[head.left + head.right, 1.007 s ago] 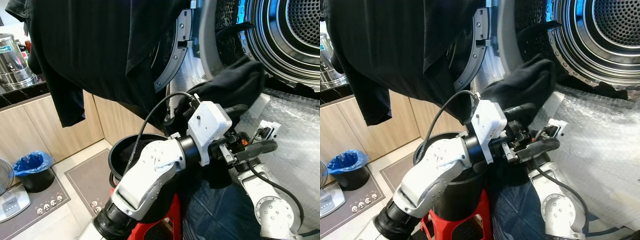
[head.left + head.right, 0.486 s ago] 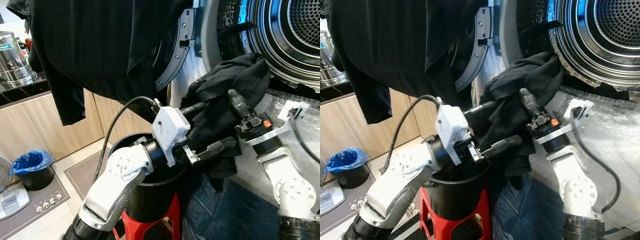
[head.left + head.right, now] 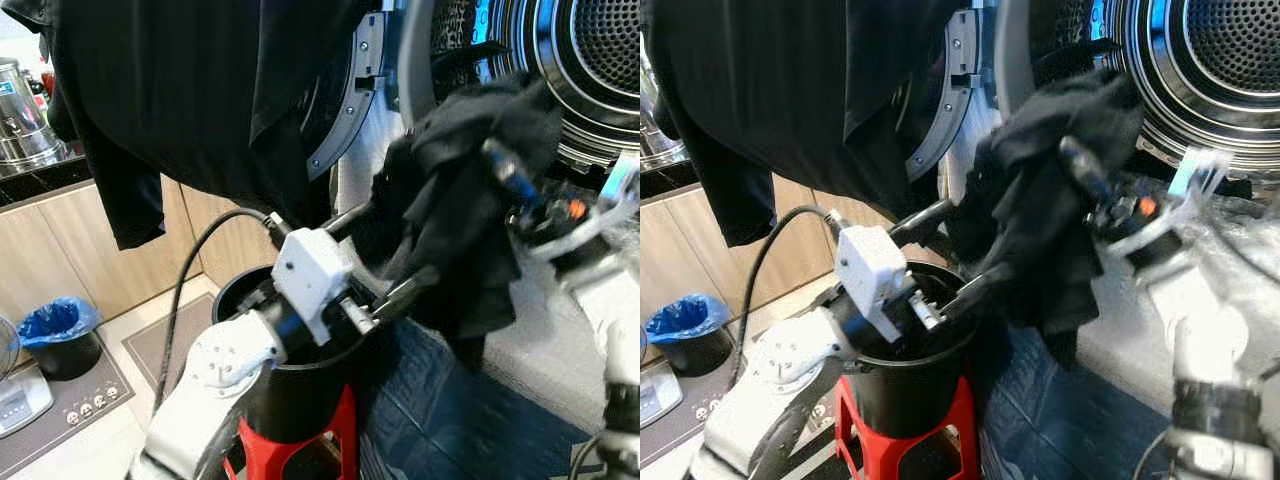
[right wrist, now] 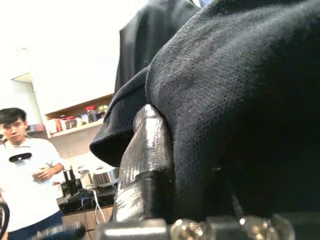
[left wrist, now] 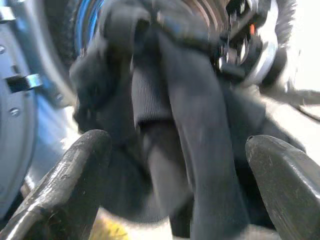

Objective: Clothes washing

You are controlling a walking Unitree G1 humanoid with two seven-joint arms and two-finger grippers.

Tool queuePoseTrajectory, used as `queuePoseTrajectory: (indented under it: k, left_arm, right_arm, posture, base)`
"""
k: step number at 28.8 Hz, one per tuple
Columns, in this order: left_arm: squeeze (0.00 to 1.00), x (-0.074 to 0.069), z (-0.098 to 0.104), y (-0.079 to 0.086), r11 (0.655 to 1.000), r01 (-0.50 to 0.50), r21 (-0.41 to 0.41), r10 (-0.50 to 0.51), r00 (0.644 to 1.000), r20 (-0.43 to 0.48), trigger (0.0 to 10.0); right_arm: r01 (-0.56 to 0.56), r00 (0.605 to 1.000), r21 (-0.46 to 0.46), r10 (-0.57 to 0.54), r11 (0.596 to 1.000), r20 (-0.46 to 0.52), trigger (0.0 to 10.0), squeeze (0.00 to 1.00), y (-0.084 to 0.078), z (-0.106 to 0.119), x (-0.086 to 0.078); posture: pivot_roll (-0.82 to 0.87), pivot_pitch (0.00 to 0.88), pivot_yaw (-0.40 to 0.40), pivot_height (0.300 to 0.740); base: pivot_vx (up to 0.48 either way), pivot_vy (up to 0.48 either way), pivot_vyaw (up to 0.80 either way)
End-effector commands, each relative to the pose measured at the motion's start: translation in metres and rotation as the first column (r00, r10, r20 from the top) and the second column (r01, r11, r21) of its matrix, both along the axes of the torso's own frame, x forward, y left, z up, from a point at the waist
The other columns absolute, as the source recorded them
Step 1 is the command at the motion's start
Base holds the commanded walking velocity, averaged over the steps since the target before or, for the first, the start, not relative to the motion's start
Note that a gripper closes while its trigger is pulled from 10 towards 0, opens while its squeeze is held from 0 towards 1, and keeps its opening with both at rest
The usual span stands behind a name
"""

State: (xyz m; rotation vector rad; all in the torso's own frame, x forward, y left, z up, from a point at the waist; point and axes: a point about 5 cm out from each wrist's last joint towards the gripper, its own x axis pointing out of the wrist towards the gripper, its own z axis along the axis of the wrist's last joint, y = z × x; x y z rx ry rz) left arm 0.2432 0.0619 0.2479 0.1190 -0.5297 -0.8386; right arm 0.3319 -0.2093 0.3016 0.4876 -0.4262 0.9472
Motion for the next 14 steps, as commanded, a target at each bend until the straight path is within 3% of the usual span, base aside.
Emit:
queuePoseTrajectory:
  k: [1,2,3,4,5,6,7,11,14]
  left_arm:
    - [0.0,-0.005,0.008,0.003,1.0,-0.016,-0.007,0.016,0.999,0.04,10.0]
    - [0.0,-0.006,0.007,0.006,1.0,-0.03,-0.009,0.03,0.999,0.029,10.0]
    - [0.0,-0.007,0.007,0.007,0.999,-0.037,-0.01,0.037,0.999,0.027,10.0]
    - [0.0,-0.007,0.006,0.008,0.999,-0.043,-0.011,0.043,0.999,0.025,10.0]
    - [0.0,-0.008,0.005,0.009,0.998,-0.055,-0.01,0.055,0.998,0.021,10.0]
    - [0.0,-0.008,0.005,0.009,0.998,-0.058,-0.009,0.058,0.998,0.02,10.0]
    - [0.0,-0.01,0.005,0.009,0.998,-0.066,-0.016,0.066,0.998,0.018,10.0]
    - [0.0,-0.015,0.003,0.011,0.996,-0.089,-0.024,0.089,0.996,-0.002,10.0]
    - [0.0,-0.022,-0.001,0.014,0.992,-0.122,-0.039,0.121,0.992,-0.033,10.0]
  right_arm:
    - [0.009,0.999,0.004,-0.009,1.0,0.039,0.6,0.0,-0.004,0.011,0.001]
    - [0.016,0.999,0.008,-0.016,1.0,0.037,0.6,0.0,-0.006,0.019,0.007]
    - [0.03,0.999,0.01,-0.03,1.0,0.04,3.8,0.0,-0.008,0.024,0.011]
    - [0.042,0.999,0.013,-0.043,0.999,0.033,4.2,0.0,-0.009,0.027,0.014]
    - [0.067,0.998,0.01,-0.067,0.998,-0.011,5.8,0.0,-0.01,0.032,0.022]
    - [0.07,0.997,0.008,-0.07,0.998,-0.023,5.8,0.0,-0.01,0.032,0.024]
    - [0.097,0.994,0.021,-0.096,0.995,-0.043,10.0,0.0,-0.01,0.039,0.031]
    - [0.177,0.979,-0.008,-0.176,0.984,-0.104,10.0,0.0,-0.009,0.052,0.045]
    - [0.288,0.943,-0.019,-0.287,0.957,-0.171,10.0,0.0,-0.013,0.066,0.056]
  posture:
    - [-0.02,0.0,-0.032,0.74]
    - [-0.02,0.0,-0.035,0.74]
    - [-0.01,0.0,-0.041,0.74]
    - [-0.01,0.0,-0.043,0.74]
    - [0.0,0.0,-0.05,0.74]
    - [0.0,0.0,-0.05,0.74]
    - [0.01,0.0,-0.061,0.74]
    - [0.02,0.0,-0.08,0.74]
    - [0.03,0.0,-0.108,0.74]
  base:
    - [0.0,0.0,0.0]
    - [0.0,0.0,0.0]
    - [0.0,0.0,0.0]
    - [0.0,0.0,0.0]
    - [0.0,0.0,0.0]
    - [0.0,0.0,0.0]
    - [0.0,0.0,0.0]
    - [0.0,0.0,0.0]
    - [0.0,0.0,0.0]
